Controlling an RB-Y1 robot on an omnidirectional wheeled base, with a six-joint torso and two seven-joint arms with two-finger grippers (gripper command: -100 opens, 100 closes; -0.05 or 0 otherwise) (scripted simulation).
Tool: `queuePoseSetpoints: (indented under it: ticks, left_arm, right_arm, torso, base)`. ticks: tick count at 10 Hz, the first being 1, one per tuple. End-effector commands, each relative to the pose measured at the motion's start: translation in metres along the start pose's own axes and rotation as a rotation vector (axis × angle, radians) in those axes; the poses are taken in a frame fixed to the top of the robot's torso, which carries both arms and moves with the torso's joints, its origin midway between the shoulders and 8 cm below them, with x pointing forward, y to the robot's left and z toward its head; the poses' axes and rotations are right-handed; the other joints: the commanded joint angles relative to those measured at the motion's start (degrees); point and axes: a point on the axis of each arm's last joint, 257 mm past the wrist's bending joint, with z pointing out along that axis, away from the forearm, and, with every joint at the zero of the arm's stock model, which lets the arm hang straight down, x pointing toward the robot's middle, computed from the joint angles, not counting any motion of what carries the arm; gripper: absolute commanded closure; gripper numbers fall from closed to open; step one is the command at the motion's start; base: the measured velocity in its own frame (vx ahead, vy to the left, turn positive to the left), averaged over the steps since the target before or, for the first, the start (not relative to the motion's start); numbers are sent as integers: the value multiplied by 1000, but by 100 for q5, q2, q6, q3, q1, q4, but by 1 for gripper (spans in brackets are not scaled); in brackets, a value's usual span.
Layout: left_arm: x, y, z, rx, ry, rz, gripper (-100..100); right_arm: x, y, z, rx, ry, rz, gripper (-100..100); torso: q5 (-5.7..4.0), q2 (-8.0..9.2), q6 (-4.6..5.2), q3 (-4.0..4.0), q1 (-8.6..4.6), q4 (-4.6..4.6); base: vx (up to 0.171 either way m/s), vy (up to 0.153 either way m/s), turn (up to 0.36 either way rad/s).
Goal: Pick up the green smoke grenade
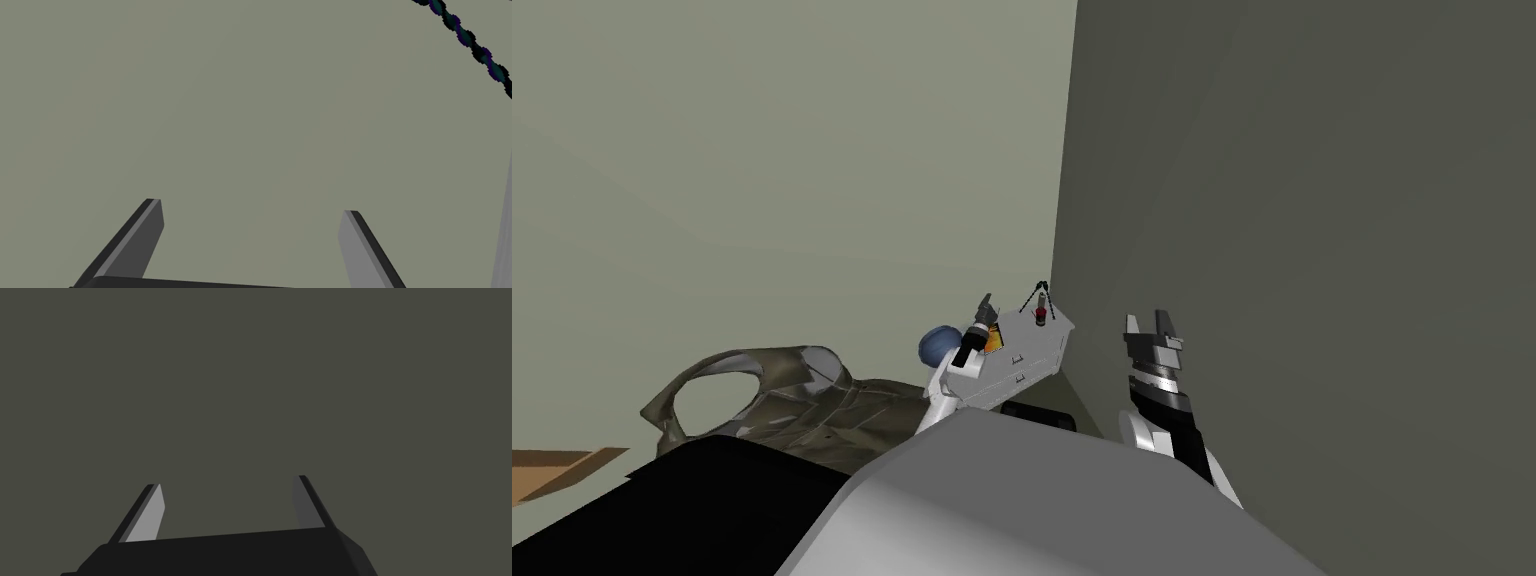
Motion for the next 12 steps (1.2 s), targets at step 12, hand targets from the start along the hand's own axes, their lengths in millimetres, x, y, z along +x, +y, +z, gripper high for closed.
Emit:
queuePoseSetpoints:
  ticks: [12]
  left_arm:
    - [-40,72,55,-266,-149,-188,-100]
  right_arm:
    - [0,0,0,0,0,0,0]
  torso:
    - [-3,0,-3,1,-13,0]
  base:
    - [-62,60,-157]
